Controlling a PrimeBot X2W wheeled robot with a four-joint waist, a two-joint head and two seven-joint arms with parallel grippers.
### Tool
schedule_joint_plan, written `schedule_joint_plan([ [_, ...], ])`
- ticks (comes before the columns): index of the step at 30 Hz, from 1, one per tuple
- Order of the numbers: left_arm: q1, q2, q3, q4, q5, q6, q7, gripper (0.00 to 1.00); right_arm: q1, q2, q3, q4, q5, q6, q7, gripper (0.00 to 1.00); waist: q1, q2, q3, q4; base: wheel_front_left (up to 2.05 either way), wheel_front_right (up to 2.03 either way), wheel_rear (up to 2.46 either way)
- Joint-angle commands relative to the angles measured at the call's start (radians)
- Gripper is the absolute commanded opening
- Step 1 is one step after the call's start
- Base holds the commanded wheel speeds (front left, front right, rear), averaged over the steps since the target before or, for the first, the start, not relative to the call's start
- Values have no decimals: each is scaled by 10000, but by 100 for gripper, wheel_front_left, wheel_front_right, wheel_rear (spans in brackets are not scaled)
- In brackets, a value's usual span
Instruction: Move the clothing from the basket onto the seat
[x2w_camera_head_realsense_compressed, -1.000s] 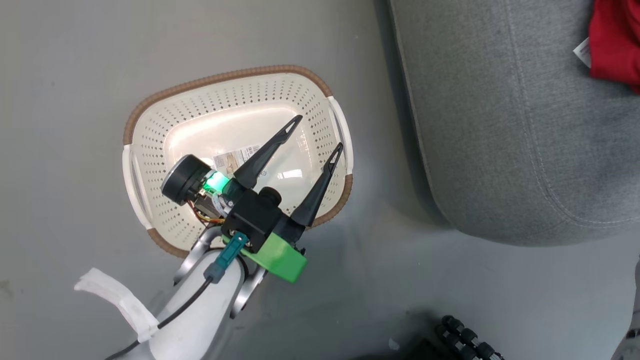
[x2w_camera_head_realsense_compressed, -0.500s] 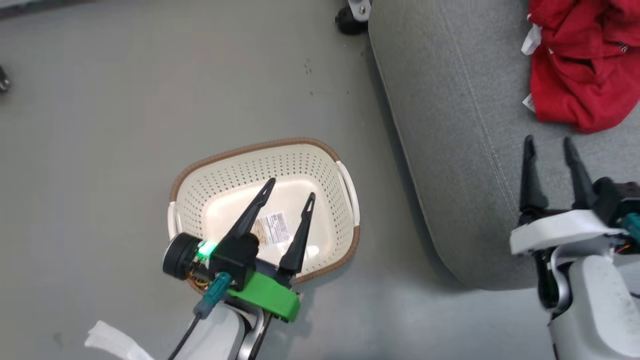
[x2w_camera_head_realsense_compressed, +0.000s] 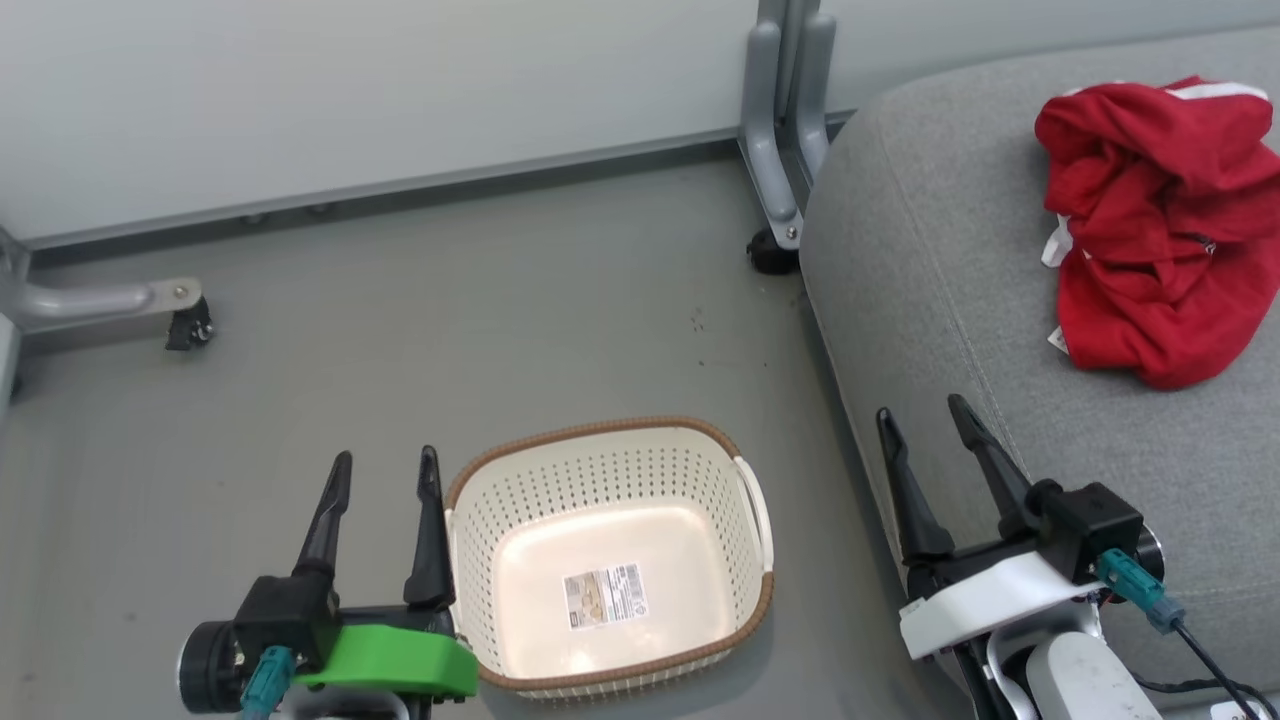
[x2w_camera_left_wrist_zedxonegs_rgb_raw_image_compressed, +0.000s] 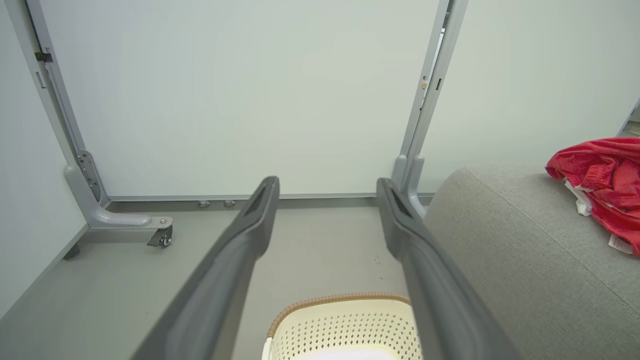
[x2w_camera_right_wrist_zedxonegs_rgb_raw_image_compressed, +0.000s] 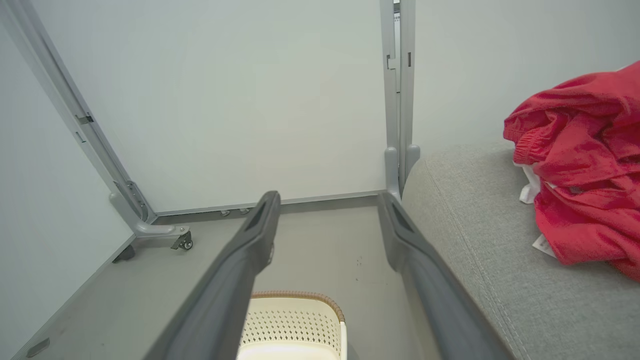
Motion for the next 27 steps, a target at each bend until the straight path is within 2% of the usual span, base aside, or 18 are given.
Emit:
schedule_joint_plan([
  [1,358,10,149,-169,105,54,11,100,278,-26,60,-169,-160,-11,-5,100,1,0,-1049,533,0,0,0],
  [5,931,-17,513,-605,331,-61,9,100,756,42,-161,-629,-118,-11,-4,100,1,0,-1414,509,0,0,0],
  [9,1492,-13,688,-702,201,9,9,100,1214,-17,-244,-856,-402,-11,-5,100,1,0,-1693,484,0,0,0],
  [17,2515,-15,953,-589,605,-386,9,100,1980,-84,-351,-849,-573,-11,-4,100,1,0,-2183,490,0,0,0],
  [27,2406,-15,930,-620,820,-320,9,100,1993,-129,-355,-827,-427,-11,-4,100,1,0,-2238,488,0,0,0],
])
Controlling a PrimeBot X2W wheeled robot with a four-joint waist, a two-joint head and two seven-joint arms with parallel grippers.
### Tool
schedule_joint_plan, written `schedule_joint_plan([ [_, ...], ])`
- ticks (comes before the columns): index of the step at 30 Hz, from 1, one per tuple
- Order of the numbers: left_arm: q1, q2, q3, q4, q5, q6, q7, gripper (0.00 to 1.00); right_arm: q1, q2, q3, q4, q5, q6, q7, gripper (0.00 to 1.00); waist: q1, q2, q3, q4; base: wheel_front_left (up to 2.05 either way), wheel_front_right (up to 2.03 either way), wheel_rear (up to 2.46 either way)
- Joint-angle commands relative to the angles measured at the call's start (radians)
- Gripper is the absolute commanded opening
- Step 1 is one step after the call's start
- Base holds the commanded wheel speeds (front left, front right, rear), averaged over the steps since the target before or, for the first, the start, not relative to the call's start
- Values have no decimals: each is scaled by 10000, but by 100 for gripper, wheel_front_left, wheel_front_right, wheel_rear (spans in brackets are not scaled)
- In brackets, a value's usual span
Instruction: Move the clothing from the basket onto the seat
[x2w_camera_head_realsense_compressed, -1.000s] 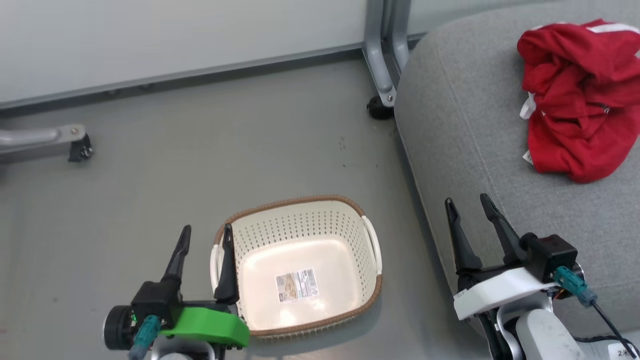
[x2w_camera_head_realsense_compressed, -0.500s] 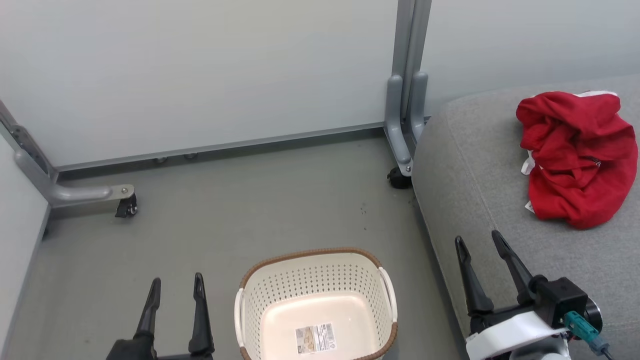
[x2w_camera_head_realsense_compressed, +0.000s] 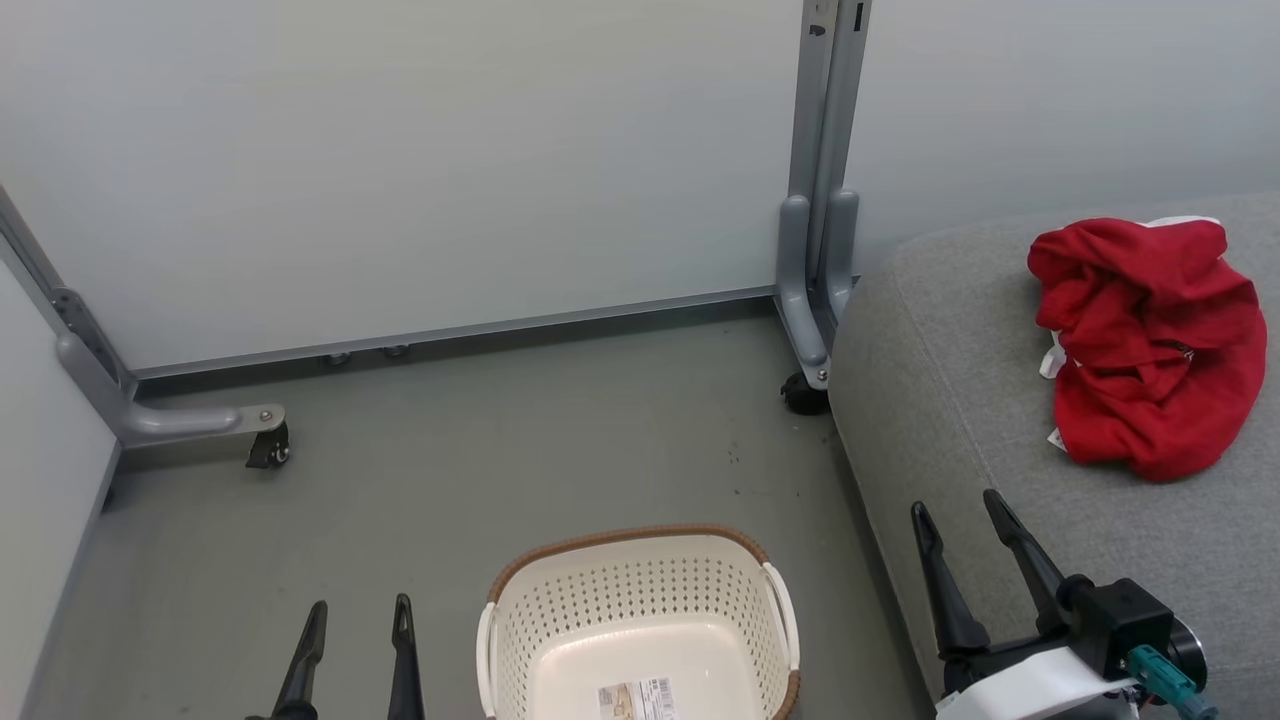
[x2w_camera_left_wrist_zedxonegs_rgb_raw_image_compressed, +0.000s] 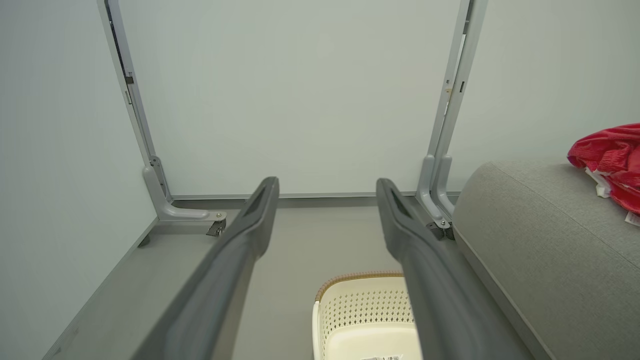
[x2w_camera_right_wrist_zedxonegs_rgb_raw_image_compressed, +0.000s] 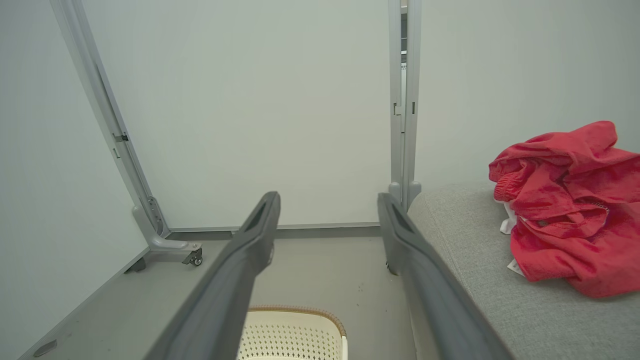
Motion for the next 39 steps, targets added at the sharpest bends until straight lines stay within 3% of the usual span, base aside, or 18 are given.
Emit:
schedule_joint_plan([
  [1,-167,18,-10,-46,12,27,11,100,60,-42,-33,6,15,-11,-5,100,1,0,23,-12,0,0,0],
  [2,-28,0,-18,-22,-6,-4,0,0,0,1,-27,1,4,0,-2,0,1,0,22,-10,0,0,0],
  [6,75,-19,-79,347,-68,-8,4,0,120,58,-7,348,28,0,3,0,1,0,25,-10,0,0,0],
  [39,-1336,174,623,962,-5871,-636,1304,0,-768,-23,-691,806,5843,-3,1290,0,1,0,389,147,0,0,0],
])
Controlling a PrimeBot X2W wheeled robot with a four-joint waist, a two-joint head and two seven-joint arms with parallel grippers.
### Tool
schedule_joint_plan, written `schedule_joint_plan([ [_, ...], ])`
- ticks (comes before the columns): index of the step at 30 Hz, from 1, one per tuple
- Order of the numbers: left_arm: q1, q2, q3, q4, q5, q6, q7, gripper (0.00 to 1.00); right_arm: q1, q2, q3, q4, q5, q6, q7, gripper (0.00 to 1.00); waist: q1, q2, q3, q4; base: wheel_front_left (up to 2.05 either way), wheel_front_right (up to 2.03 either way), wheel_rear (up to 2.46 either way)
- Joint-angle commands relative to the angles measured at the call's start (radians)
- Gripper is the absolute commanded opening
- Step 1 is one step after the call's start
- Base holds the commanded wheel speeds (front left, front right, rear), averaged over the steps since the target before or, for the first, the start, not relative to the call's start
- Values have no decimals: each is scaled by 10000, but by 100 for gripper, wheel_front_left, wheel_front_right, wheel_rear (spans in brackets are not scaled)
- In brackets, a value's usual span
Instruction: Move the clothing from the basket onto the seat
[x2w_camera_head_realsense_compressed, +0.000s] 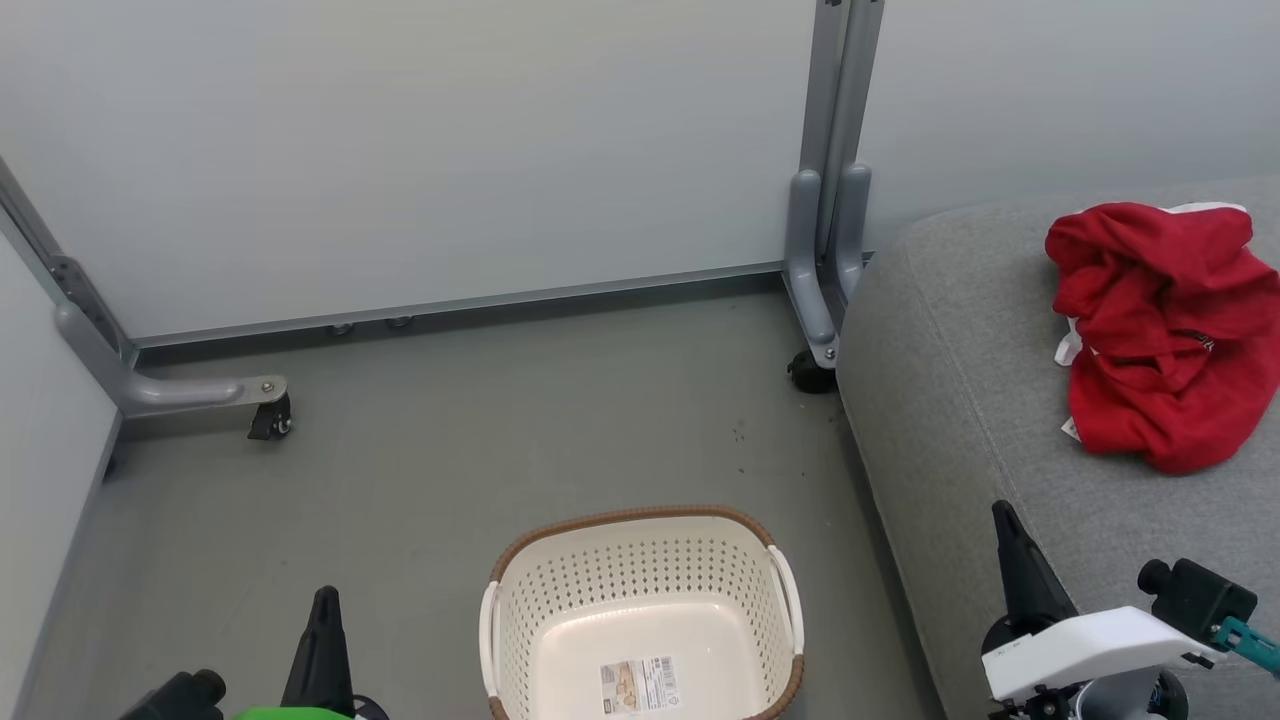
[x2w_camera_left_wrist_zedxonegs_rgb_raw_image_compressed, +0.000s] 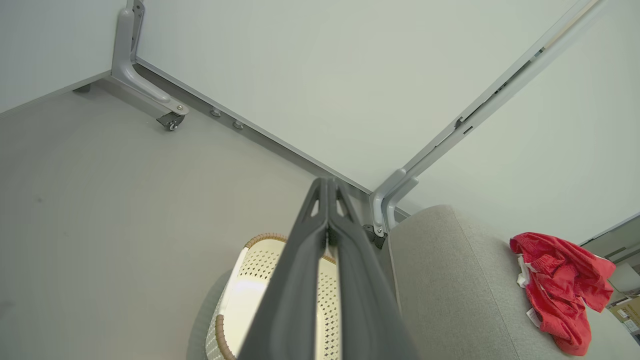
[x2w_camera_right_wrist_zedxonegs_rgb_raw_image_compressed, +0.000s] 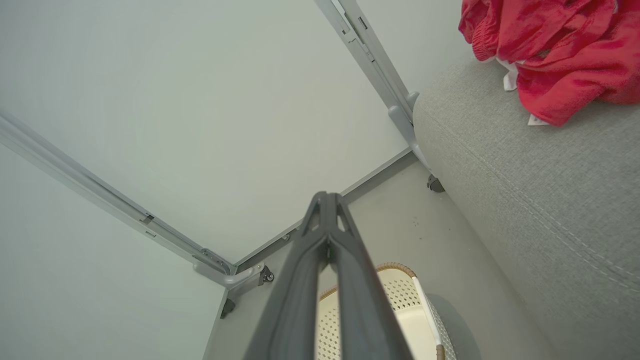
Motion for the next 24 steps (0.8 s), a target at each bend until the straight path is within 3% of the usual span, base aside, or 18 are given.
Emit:
schedule_joint_plan([
  [1,-352,113,103,-103,-341,-85,80,0,-318,-60,-70,-76,355,-3,79,0,0,0,17,9,0,0,0],
  [24,-1066,154,532,188,-3240,-409,804,0,-771,-36,-503,169,3246,-2,811,0,0,0,271,118,0,0,0],
])
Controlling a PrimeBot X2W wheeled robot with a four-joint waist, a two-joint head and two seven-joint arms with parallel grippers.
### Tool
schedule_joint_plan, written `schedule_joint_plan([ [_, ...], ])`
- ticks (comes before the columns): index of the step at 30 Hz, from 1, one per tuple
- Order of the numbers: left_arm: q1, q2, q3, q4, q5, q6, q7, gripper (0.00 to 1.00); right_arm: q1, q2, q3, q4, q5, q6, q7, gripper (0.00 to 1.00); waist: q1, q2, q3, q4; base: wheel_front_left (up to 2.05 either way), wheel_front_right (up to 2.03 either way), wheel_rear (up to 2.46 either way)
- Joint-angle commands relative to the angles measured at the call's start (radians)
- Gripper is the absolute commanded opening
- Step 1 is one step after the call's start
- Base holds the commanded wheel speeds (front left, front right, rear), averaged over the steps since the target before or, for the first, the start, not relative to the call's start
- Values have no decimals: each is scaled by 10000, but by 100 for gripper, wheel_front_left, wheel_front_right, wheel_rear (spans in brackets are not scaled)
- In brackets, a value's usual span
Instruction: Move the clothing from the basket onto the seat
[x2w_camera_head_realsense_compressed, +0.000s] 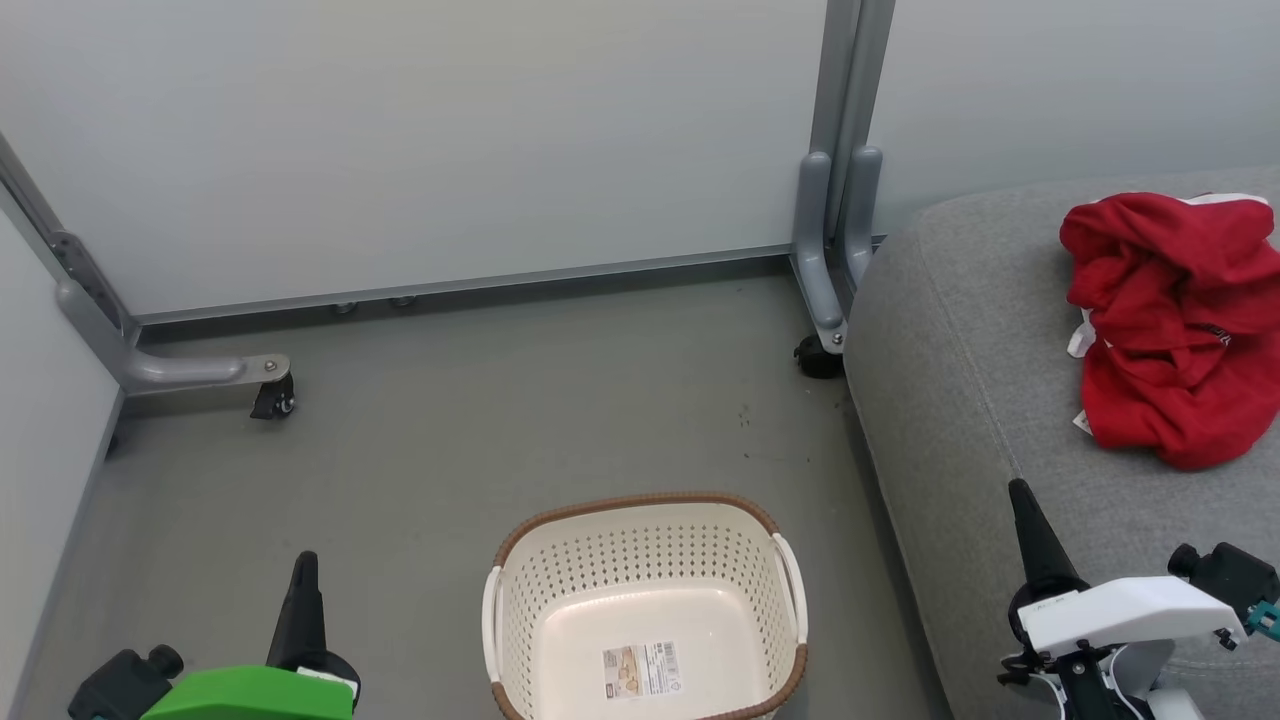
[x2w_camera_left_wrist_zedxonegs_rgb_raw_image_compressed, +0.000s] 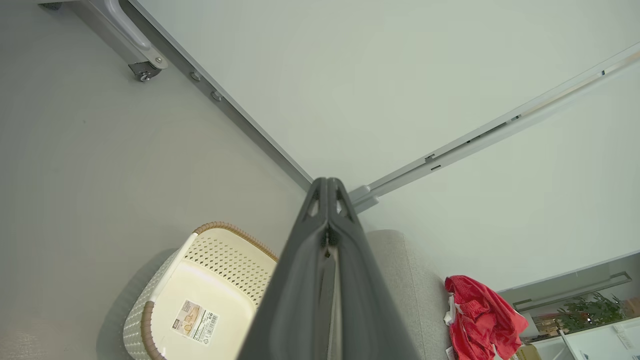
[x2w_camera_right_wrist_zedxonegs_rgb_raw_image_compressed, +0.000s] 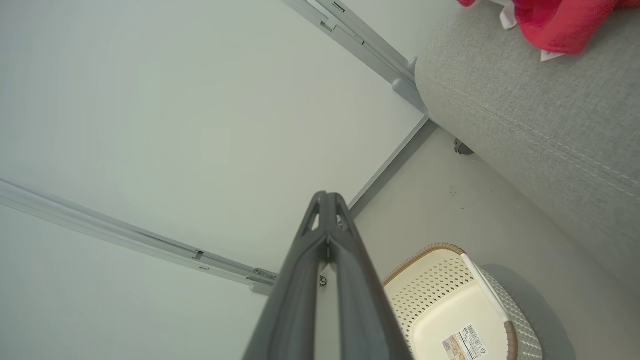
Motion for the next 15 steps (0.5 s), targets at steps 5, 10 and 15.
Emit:
schedule_joint_plan([
  [5,-463,103,143,-21,-748,-132,175,0,-360,-29,-141,-17,740,6,199,0,0,0,63,29,0,0,0],
  [10,-575,104,235,41,-1249,-188,315,0,-439,-20,-222,27,1245,6,335,0,0,0,117,52,0,0,0],
  [15,-715,104,318,97,-1753,-245,443,0,-508,-7,-307,73,1745,5,473,0,0,0,173,76,0,0,0],
])
